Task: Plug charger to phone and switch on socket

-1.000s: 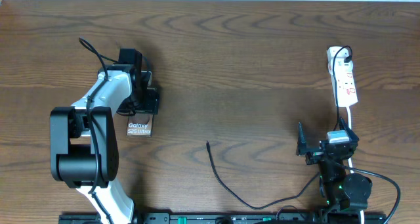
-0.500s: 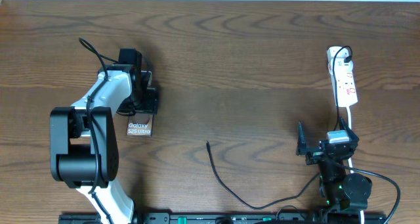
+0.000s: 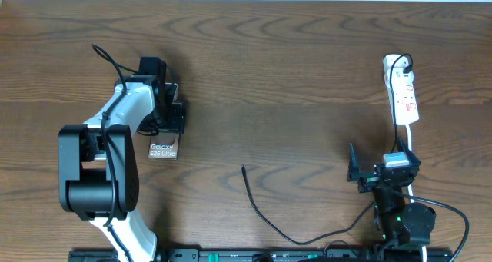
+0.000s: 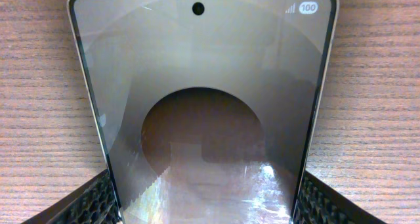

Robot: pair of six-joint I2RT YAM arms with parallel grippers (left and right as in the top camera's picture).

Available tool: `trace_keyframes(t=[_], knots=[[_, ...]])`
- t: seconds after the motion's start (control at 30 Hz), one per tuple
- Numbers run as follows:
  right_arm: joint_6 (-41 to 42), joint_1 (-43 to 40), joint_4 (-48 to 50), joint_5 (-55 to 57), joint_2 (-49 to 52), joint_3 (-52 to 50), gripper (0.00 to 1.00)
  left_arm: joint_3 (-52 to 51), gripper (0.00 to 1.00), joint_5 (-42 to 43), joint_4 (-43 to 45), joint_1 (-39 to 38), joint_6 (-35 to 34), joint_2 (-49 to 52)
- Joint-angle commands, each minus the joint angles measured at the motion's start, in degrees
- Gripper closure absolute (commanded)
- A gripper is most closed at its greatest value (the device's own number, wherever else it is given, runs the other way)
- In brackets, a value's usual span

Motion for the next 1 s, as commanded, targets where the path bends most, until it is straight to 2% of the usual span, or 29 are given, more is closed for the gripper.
trace_keyframes(t=[0.0, 0.17, 0.47, 0.67, 0.97], knots=[[-0.63, 0.37, -0.26, 0.31, -0.35, -0.07, 0.01, -0.44, 0.36, -0.28, 0.02, -0.07, 0.72, 1.27], [-0.63, 0.37, -0.26, 0.31, -0.35, -0.07, 0.01, -0.44, 0.37, -0.31, 0.02, -0.07, 0.72, 1.27], [-0.63, 0.37, -0.26, 0.31, -0.35, -0.07, 0.01, -0.44, 0.51, -0.31, 0.02, -0.07, 0.72, 1.27], [-0.63, 0.37, -0.26, 0.31, -0.35, -0.07, 0.01, -0.44, 0.69, -0.28, -0.13, -0.07, 0.72, 1.27], [-0.63, 0.37, -0.26, 0.31, -0.35, -0.07, 0.01, -0.44, 0.87, -0.28, -0.15, -0.07, 0.72, 1.27]])
